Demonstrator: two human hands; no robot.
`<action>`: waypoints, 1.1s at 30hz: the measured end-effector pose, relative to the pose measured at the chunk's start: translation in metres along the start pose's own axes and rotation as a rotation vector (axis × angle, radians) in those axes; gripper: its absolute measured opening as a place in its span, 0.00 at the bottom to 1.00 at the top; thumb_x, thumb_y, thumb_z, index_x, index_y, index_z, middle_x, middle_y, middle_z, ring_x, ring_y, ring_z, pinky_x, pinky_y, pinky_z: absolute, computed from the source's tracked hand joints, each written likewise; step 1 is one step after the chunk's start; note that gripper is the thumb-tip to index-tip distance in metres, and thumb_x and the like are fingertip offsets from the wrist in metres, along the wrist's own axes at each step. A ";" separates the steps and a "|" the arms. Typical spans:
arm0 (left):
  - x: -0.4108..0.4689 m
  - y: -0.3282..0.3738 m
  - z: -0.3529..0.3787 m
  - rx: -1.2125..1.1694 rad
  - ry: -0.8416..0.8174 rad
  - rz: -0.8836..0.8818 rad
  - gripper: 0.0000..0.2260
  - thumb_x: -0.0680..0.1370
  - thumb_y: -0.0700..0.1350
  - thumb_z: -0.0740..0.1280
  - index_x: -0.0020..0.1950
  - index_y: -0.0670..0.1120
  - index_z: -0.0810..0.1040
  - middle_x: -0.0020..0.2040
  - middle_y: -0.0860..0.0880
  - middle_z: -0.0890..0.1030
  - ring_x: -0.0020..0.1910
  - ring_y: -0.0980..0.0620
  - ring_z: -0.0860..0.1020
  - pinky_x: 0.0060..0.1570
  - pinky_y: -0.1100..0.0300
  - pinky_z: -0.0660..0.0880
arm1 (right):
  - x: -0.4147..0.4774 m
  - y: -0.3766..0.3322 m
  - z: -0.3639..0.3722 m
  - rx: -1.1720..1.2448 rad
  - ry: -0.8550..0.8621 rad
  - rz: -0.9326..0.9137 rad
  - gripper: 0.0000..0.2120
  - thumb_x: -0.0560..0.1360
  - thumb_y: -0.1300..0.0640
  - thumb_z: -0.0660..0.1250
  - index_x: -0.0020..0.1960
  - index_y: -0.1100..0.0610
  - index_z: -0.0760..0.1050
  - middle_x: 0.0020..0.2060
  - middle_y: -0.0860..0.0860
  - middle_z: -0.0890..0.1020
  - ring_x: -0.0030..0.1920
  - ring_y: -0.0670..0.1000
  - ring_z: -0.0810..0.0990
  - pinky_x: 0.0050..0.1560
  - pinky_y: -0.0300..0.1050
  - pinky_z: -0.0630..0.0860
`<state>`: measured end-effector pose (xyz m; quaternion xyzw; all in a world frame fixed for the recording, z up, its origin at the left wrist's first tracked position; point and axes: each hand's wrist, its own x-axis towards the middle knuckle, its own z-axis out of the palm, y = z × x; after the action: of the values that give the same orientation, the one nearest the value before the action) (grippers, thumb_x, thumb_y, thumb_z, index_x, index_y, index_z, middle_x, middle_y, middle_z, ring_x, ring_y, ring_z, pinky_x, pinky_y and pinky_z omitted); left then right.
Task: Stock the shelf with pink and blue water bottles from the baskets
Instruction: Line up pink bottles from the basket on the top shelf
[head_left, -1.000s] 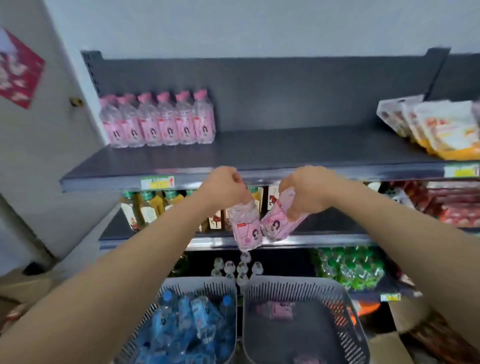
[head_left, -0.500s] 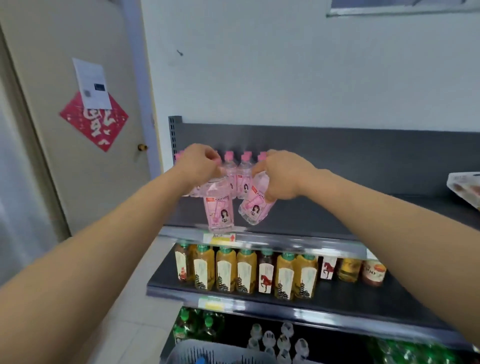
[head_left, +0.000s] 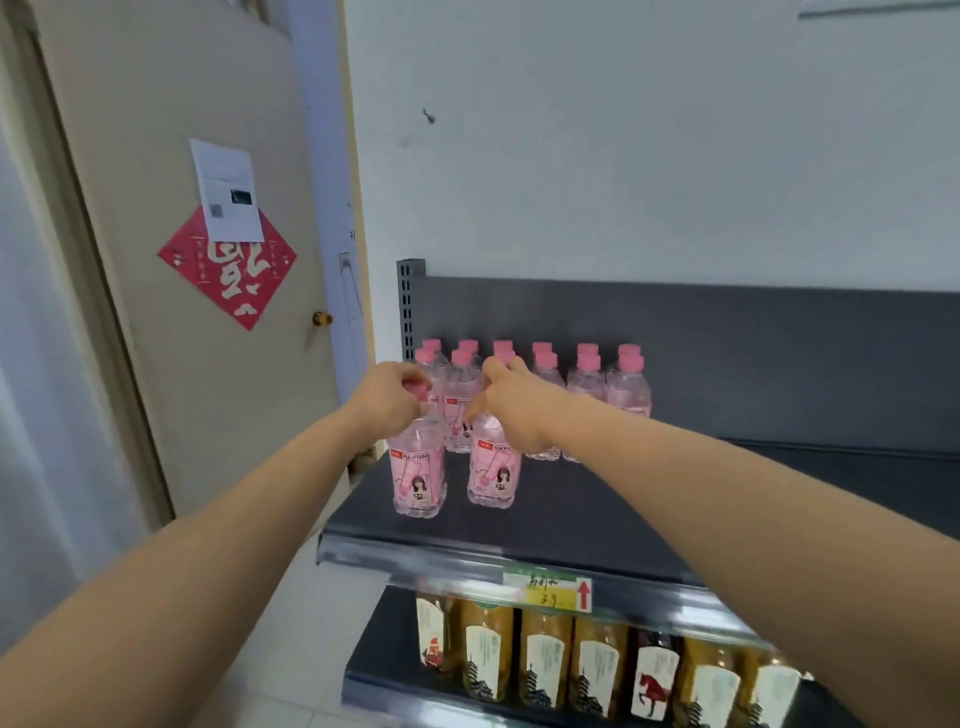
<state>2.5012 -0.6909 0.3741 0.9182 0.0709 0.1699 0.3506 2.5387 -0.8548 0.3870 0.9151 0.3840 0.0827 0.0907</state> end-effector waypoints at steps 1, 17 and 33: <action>0.006 -0.007 0.001 -0.006 -0.003 -0.003 0.13 0.76 0.32 0.66 0.60 0.38 0.76 0.55 0.44 0.76 0.52 0.49 0.73 0.52 0.60 0.69 | 0.009 -0.001 0.005 0.005 -0.003 0.000 0.34 0.72 0.75 0.59 0.70 0.46 0.69 0.65 0.56 0.62 0.65 0.59 0.61 0.56 0.51 0.70; 0.025 -0.094 0.027 -0.170 -0.211 -0.177 0.37 0.61 0.47 0.81 0.64 0.44 0.66 0.57 0.50 0.77 0.54 0.50 0.77 0.57 0.54 0.74 | 0.040 0.001 0.089 0.832 0.037 0.307 0.49 0.72 0.66 0.70 0.77 0.52 0.38 0.66 0.59 0.72 0.56 0.58 0.79 0.57 0.50 0.77; 0.078 -0.140 0.071 -0.165 -0.105 -0.171 0.22 0.69 0.39 0.76 0.61 0.41 0.74 0.56 0.46 0.80 0.53 0.48 0.78 0.52 0.59 0.72 | 0.105 -0.017 0.139 0.952 0.151 0.498 0.23 0.74 0.60 0.70 0.64 0.63 0.65 0.59 0.59 0.76 0.58 0.58 0.76 0.55 0.46 0.73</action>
<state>2.5975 -0.6114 0.2521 0.8846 0.1162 0.0963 0.4413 2.6303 -0.7824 0.2570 0.9099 0.1560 -0.0161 -0.3840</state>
